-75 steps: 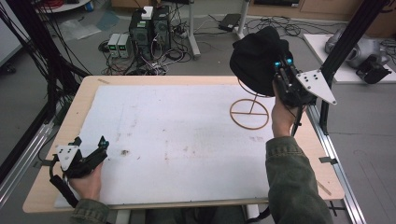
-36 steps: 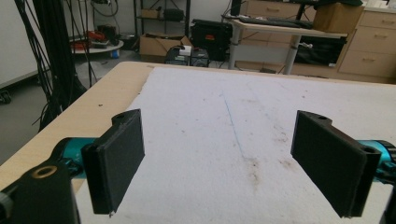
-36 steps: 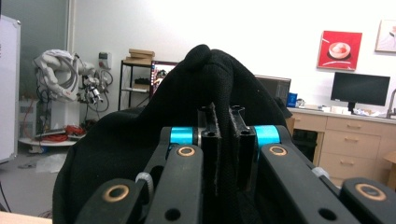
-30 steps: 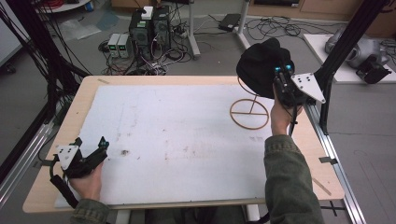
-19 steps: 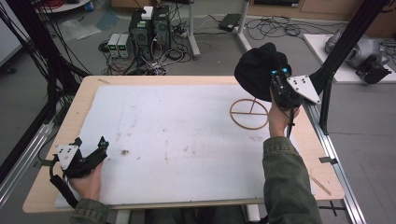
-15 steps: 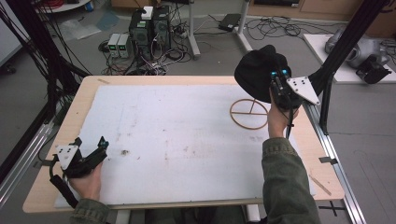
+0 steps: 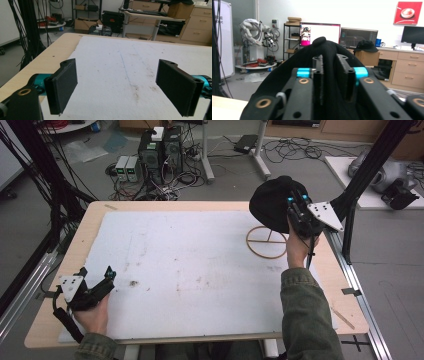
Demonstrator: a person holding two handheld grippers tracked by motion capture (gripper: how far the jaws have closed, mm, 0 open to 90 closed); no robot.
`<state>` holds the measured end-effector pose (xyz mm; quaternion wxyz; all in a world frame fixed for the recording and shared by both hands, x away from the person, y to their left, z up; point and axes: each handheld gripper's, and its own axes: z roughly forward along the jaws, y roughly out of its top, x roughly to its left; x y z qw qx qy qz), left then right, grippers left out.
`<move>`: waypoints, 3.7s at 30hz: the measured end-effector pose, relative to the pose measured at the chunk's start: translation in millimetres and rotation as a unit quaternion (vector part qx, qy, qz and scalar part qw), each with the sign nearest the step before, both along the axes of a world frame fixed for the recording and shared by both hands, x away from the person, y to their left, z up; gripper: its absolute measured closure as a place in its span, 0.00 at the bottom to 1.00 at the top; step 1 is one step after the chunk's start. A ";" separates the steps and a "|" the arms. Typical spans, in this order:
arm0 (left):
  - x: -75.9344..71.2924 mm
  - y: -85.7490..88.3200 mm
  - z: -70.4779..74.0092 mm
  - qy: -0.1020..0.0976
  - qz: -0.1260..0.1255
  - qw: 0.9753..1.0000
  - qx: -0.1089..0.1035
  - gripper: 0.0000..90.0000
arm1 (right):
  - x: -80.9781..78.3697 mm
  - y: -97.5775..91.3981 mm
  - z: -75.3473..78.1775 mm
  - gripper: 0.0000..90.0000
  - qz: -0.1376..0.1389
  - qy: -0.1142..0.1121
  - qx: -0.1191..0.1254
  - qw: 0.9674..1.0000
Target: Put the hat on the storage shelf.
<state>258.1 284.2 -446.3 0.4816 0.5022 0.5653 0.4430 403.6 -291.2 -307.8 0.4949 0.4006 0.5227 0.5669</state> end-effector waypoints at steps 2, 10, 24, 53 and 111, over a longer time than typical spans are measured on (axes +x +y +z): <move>-0.3 0.2 0.2 0.001 0.000 1.000 0.001 0.20 | -0.6 -0.5 0.5 0.73 0.010 0.003 0.001 1.000; -0.8 -0.1 0.9 -0.005 0.001 1.000 0.000 0.20 | -1.4 -0.5 0.9 0.60 0.014 0.009 0.004 1.000; -1.2 -0.3 2.5 -0.013 0.002 1.000 0.003 0.20 | -3.9 -3.6 2.7 0.45 0.003 0.014 0.022 1.000; -5.8 -2.3 8.6 -0.034 0.000 0.999 0.014 0.19 | -65.0 1.5 -7.8 0.14 -0.003 0.027 0.027 0.999; -5.1 -7.1 8.0 -0.029 -0.006 0.999 0.019 0.19 | -112.7 -8.5 -107.4 0.13 -0.010 0.098 0.023 0.995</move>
